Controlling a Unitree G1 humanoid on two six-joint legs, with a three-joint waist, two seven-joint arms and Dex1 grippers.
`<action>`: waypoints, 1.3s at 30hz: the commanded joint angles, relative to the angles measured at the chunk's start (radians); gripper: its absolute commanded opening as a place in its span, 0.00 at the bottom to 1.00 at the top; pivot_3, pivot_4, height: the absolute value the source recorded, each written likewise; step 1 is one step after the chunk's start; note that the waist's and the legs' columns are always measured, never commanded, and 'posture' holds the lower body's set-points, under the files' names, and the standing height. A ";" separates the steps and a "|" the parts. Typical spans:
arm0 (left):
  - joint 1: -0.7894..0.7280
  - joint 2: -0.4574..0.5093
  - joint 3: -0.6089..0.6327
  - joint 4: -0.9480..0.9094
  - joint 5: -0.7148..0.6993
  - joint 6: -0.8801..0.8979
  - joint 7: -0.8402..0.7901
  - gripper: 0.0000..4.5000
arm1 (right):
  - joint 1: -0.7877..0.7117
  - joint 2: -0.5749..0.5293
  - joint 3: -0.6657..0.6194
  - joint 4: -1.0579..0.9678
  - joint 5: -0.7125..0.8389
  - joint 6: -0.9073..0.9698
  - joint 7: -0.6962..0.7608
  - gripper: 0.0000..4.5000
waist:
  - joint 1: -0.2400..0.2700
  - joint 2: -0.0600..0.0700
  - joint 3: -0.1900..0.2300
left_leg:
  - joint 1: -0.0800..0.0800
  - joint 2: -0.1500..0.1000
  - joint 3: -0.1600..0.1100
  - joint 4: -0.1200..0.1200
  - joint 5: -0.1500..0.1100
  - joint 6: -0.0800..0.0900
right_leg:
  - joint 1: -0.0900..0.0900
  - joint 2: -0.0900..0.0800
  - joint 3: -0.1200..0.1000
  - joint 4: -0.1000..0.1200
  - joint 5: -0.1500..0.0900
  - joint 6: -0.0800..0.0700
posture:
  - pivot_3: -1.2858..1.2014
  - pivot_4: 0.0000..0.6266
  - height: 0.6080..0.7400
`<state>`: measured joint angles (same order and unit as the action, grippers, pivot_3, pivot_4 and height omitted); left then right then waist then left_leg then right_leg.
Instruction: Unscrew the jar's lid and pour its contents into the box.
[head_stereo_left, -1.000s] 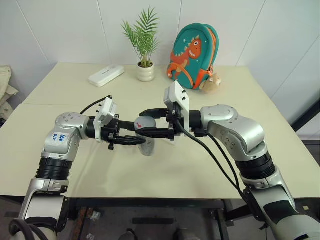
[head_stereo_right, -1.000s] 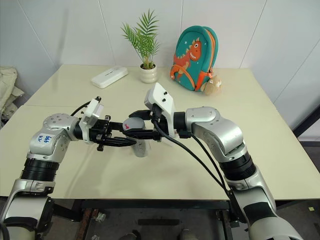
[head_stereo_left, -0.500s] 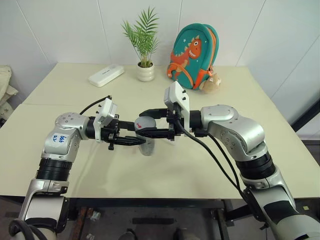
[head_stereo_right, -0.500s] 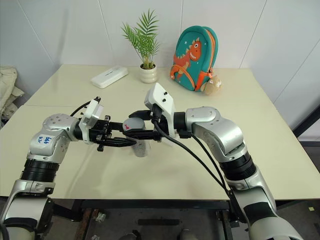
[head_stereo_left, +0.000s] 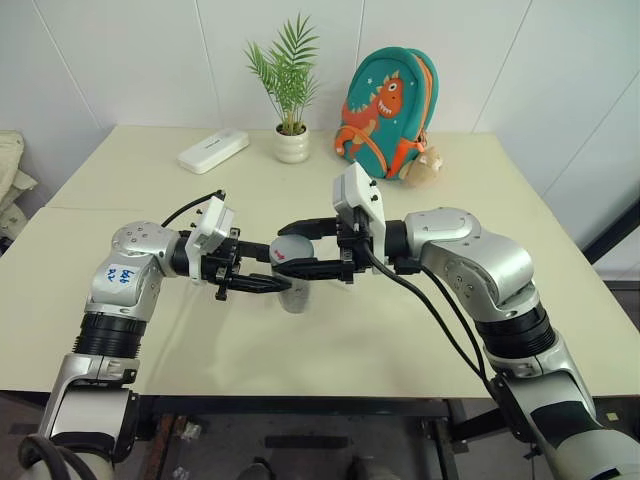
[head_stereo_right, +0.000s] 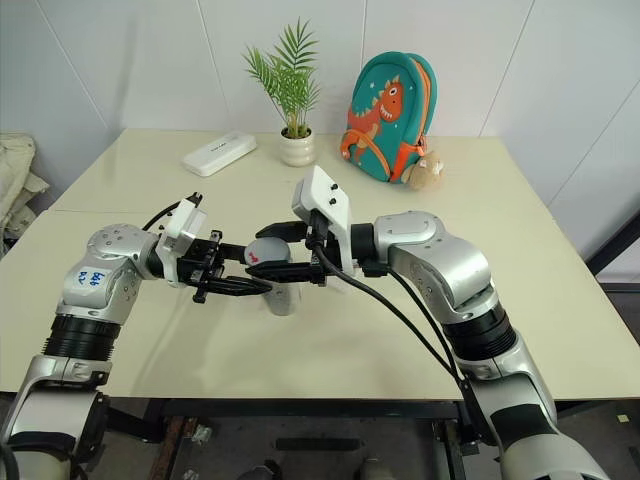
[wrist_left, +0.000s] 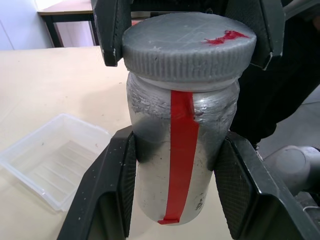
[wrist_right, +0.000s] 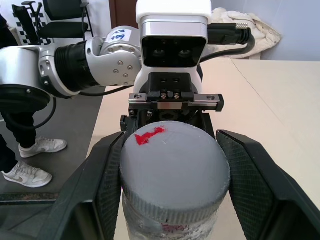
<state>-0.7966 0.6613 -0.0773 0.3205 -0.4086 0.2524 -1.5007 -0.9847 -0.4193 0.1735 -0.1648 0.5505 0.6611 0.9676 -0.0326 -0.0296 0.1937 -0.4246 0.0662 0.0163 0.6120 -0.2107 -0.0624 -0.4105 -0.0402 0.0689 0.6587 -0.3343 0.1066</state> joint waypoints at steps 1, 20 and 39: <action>0.016 0.001 -0.036 0.064 0.036 -0.015 -0.056 0.42 | -0.059 -0.014 -0.103 -0.048 0.023 -0.080 0.004 0.57 | 0.000 0.001 0.001 | 0.000 0.000 0.001 0.000 0.000 0.000 | -0.001 0.000 0.001 0.000 0.000 0.001 | 0.52 0.24 1.00; -0.105 0.087 0.147 0.089 -0.015 0.020 0.064 0.42 | 0.235 -0.220 -0.244 -0.127 -0.082 0.011 -0.190 0.57 | 0.004 -0.001 0.002 | -0.001 0.001 0.000 0.000 0.000 0.000 | -0.001 0.001 0.002 0.000 0.000 0.000 | 0.52 0.24 1.00; -0.278 0.011 0.168 0.450 0.180 -0.360 0.332 0.42 | 0.745 -0.097 -0.268 -0.174 -0.203 0.047 -0.491 0.57 | 0.003 -0.001 0.002 | 0.002 0.000 0.008 0.002 0.000 0.000 | -0.001 0.003 0.014 0.000 0.003 0.008 | 0.52 0.24 1.00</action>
<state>-1.0422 0.6702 0.0876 0.7513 -0.2447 -0.0632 -1.1861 -0.2415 -0.5189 -0.0844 -0.3127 0.3528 0.7256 0.4864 -0.0295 -0.0309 0.1957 -0.4229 0.0658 0.0250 0.6138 -0.2105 -0.0621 -0.4113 -0.0371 0.0837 0.6582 -0.3317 0.1143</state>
